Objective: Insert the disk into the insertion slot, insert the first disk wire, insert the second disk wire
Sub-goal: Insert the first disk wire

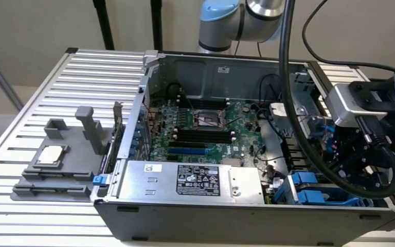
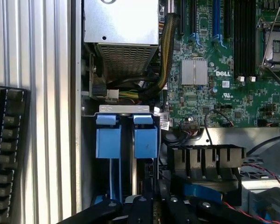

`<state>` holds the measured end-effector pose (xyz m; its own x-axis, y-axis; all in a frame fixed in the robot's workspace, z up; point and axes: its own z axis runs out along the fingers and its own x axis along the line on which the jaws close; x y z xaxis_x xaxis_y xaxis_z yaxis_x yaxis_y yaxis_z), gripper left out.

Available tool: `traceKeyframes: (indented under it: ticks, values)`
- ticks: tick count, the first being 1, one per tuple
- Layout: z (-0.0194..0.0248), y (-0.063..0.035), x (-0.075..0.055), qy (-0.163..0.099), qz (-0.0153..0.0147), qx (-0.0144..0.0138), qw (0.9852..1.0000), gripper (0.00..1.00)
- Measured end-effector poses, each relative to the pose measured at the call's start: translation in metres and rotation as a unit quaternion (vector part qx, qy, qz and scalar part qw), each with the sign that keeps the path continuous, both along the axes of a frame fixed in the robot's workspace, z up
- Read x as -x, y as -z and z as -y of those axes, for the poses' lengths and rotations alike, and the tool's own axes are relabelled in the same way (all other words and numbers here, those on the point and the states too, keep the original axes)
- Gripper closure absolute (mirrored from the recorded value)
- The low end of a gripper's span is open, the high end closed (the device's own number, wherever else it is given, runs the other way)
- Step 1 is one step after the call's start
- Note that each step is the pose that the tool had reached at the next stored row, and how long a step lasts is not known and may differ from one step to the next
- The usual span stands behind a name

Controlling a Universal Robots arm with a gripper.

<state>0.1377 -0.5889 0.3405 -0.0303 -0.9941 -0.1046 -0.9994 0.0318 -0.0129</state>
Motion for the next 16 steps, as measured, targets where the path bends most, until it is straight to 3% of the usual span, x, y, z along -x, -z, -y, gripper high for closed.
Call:
traceKeyframes:
  ticks: [9,16]
  values:
    - [0.0,0.0014,-0.0021,0.005,0.0,0.0043,1.0,0.84]
    - [0.0,0.0034,-0.0022,0.007,0.0002,0.0049,1.0,0.84]
